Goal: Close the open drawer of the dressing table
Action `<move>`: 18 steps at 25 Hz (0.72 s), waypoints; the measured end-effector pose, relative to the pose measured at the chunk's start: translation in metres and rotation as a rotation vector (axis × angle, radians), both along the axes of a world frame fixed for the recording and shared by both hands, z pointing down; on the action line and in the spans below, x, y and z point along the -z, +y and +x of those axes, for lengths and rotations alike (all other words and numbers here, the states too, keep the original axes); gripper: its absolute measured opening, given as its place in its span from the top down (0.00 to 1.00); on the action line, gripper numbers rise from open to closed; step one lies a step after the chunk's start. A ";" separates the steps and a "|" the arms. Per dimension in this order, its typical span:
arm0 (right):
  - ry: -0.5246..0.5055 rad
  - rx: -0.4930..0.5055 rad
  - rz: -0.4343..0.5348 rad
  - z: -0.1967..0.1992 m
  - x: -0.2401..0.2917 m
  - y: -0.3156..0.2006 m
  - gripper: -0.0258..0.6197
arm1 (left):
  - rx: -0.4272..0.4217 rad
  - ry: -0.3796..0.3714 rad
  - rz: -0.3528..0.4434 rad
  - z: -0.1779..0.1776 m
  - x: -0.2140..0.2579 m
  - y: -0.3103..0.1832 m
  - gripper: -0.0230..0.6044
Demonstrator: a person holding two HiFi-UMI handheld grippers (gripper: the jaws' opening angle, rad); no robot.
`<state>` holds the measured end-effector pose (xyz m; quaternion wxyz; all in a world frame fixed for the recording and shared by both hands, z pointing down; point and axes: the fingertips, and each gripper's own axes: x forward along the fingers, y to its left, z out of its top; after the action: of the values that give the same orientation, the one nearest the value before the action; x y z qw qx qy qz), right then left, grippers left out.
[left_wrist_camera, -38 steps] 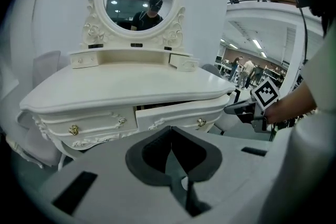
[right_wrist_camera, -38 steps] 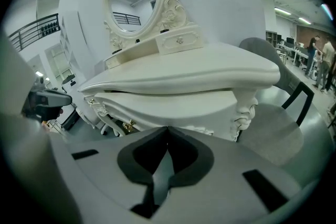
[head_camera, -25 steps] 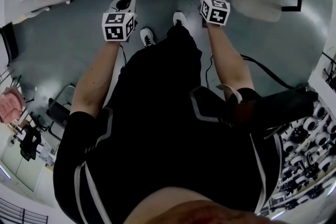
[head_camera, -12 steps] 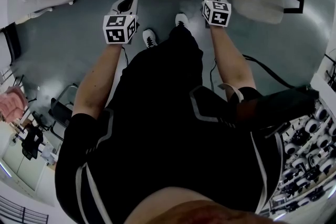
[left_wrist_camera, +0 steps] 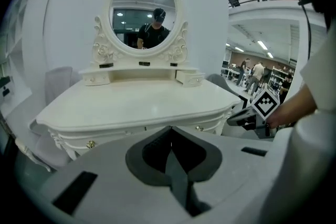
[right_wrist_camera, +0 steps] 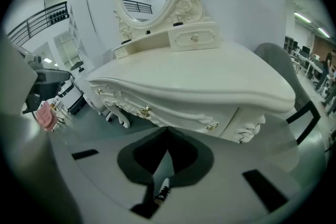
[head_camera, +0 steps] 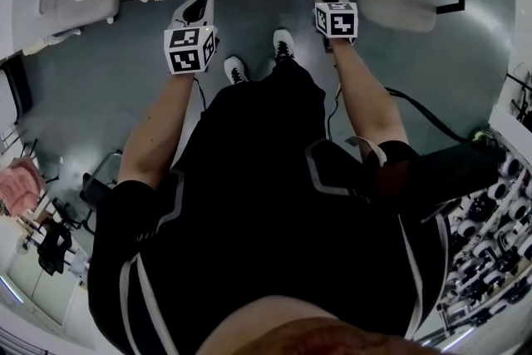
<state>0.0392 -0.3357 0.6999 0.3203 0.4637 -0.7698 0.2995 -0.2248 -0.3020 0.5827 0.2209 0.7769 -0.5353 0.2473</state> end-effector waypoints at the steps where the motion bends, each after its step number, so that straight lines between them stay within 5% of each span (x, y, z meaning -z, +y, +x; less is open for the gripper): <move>1: 0.001 0.001 0.000 0.000 0.005 0.004 0.95 | -0.007 0.015 0.004 0.000 0.004 0.000 0.96; 12: -0.068 -0.088 0.077 0.013 0.110 0.011 0.95 | -0.178 0.107 0.111 0.021 0.062 -0.011 0.96; 18: -0.138 -0.092 0.163 0.000 0.181 0.003 0.95 | -0.189 0.224 0.180 0.014 0.118 -0.027 0.96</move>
<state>0.0393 -0.3323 0.5192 0.2138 0.5013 -0.7898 0.2815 -0.2108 -0.3287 0.4649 0.1847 0.8630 -0.4519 0.1298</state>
